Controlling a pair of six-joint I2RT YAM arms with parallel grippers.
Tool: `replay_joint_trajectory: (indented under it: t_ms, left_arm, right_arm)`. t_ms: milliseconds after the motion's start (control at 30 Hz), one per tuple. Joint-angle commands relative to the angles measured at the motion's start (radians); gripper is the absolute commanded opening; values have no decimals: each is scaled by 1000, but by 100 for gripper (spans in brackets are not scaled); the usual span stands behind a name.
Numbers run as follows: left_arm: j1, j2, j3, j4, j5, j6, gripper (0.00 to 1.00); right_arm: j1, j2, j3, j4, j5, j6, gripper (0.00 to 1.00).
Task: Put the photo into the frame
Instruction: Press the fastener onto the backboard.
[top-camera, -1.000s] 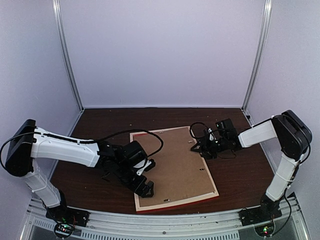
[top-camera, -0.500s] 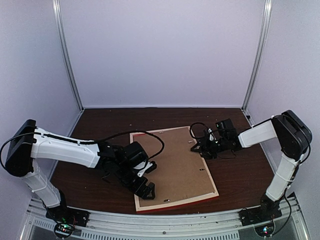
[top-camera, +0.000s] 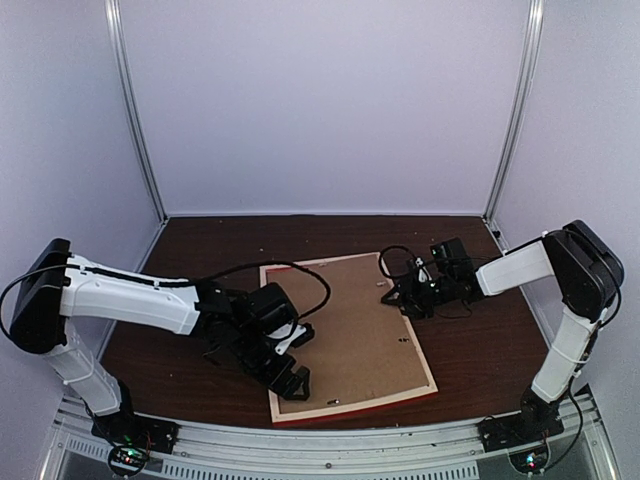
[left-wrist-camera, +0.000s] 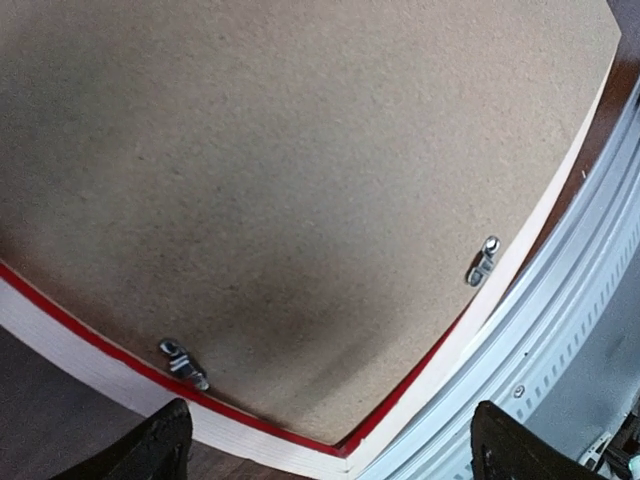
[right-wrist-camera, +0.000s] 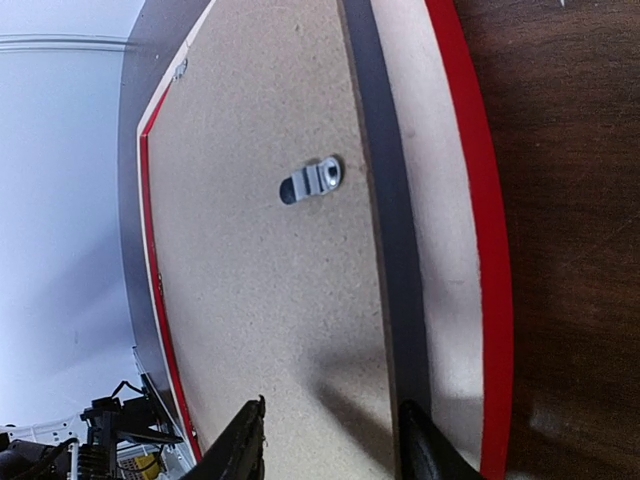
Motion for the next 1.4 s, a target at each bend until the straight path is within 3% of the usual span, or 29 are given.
replay_joint_trajectory:
  t_ms: [0,133,700,1367]
  left_arm:
    - [2,-57,65,-65,-144,43,98]
    - [50,-74,98,-106,-228,57,98]
    - [346,7,108,-60,-245,109,98]
    - [375,97,125,3,-230,116,98]
  right_arm:
    - [21,-15,26,-46,26,-42,45]
    - [37,-14,62,-111,50,-80,45]
    - [101,6,190,-337,167,-181,49]
    - [103,-51,226,-488,309,-262,57]
